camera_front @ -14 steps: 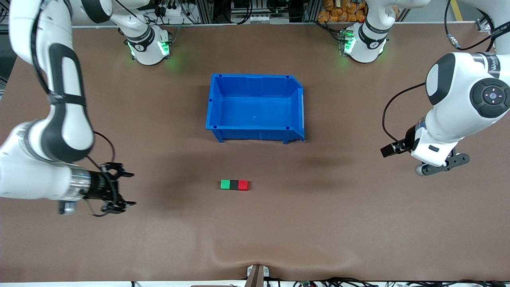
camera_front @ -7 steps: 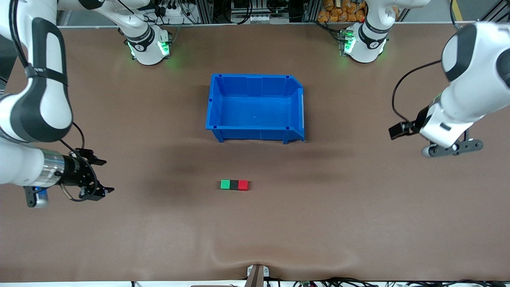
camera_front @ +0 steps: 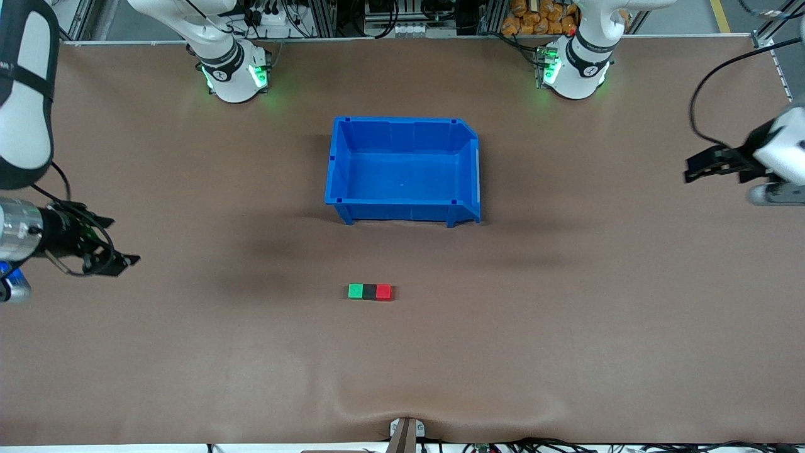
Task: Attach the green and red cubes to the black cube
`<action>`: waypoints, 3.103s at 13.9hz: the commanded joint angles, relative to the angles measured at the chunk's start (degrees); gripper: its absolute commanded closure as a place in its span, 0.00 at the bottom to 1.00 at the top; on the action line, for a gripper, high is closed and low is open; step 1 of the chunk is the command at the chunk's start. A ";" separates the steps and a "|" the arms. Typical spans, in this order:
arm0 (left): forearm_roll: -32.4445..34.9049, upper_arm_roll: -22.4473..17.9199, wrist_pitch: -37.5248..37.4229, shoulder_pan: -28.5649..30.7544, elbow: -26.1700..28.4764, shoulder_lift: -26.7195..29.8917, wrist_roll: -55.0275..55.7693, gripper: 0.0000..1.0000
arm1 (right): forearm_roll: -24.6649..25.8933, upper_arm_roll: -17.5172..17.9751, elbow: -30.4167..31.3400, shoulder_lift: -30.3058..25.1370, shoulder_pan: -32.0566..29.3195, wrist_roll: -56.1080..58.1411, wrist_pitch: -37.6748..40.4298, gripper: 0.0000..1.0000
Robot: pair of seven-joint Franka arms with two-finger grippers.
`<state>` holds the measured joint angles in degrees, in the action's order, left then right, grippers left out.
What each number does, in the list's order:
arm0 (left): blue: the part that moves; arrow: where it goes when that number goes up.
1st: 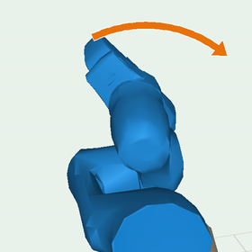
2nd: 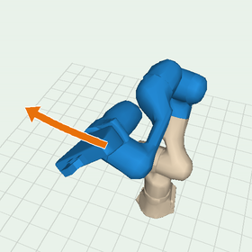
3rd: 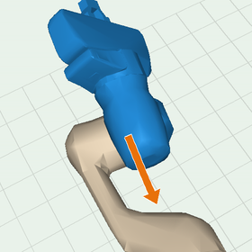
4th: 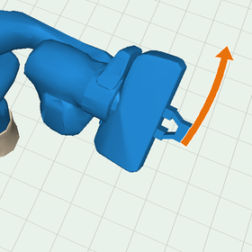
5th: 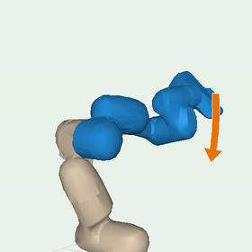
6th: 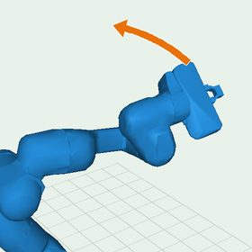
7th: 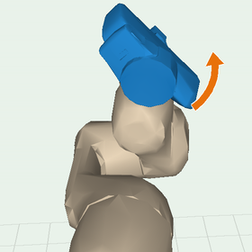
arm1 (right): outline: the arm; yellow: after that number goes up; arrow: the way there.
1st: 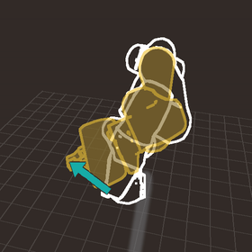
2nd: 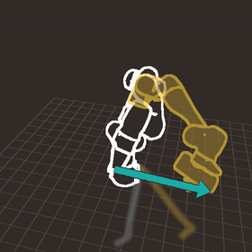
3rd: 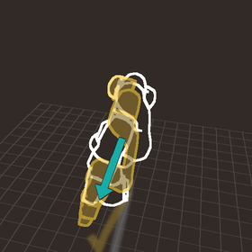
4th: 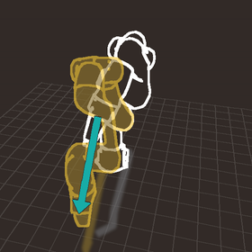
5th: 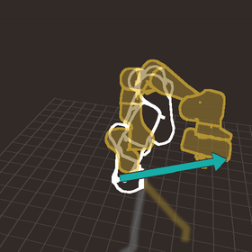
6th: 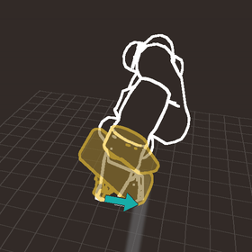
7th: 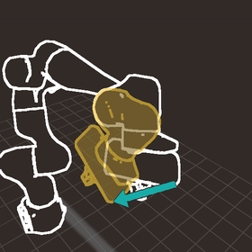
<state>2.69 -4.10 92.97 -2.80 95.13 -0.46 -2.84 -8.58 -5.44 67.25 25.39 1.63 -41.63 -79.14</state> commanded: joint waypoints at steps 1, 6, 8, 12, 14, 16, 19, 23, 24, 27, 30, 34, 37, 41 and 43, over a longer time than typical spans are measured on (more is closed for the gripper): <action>0.30 1.63 -1.12 -0.54 1.20 3.61 0.46 0.00 | 2.26 0.96 1.48 -3.68 -0.40 8.30 2.40 0.00; -0.32 6.73 -2.26 0.08 -1.17 5.03 0.82 0.00 | 6.54 0.87 1.75 -8.77 -0.66 22.43 5.22 0.00; -0.58 6.82 -2.44 -0.01 -3.19 4.94 0.82 0.00 | 8.49 0.79 2.10 -11.32 -0.66 31.66 6.18 0.00; -0.76 6.74 -5.86 -0.01 -4.43 4.59 0.82 0.00 | 9.02 0.87 4.72 -15.89 -0.84 33.11 8.83 0.00; -0.76 6.65 -7.79 0.08 -4.43 4.68 0.82 0.00 | 9.81 0.87 7.89 -18.70 -1.01 33.28 8.21 0.00; -0.76 6.30 -8.94 0.51 -4.43 4.86 0.64 0.00 | 11.39 0.96 9.56 -20.29 -1.01 33.63 7.86 0.00; -0.76 6.91 -9.91 2.01 -4.43 5.03 0.47 0.00 | 11.40 0.87 17.71 -25.90 -2.59 41.17 2.79 0.00; -0.76 7.00 -9.91 2.63 -4.52 5.03 0.38 0.00 | 10.96 0.87 33.89 -36.36 -2.94 42.33 -7.50 0.00; -0.76 7.00 -9.91 2.63 -4.52 5.03 0.20 0.00 | 10.87 0.87 33.83 -36.47 -2.86 43.55 -7.35 0.00; -0.76 7.00 -9.91 2.19 -4.87 5.03 0.46 0.00 | 10.52 1.40 30.42 -35.59 -1.89 43.92 -7.53 0.00; -0.76 7.09 -9.91 2.10 -4.87 5.03 0.55 0.00 | 10.61 1.31 26.80 -33.75 -0.92 43.56 -7.26 0.00; -0.85 7.17 -9.48 1.84 -4.87 4.94 0.47 0.00 | 10.61 1.31 22.94 -31.64 -1.28 43.74 -6.38 0.00; -2.43 7.35 -7.29 1.84 -4.87 4.51 0.46 0.00 | 10.95 1.49 20.82 -30.40 -0.58 43.74 -4.62 0.00; -2.52 8.05 -6.66 1.92 -4.34 4.51 -0.06 0.00 | 10.52 1.49 19.24 -29.35 -0.13 43.92 -4.53 0.00; -1.99 8.05 -6.57 1.92 -4.25 4.42 -0.59 0.00 | 10.52 1.57 19.24 -29.26 0.13 43.92 -4.45 0.00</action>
<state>0.81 3.59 86.06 -1.34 91.17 4.12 -2.35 1.88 -3.86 88.38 -4.77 1.37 1.64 -84.80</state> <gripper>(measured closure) 0.000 0.000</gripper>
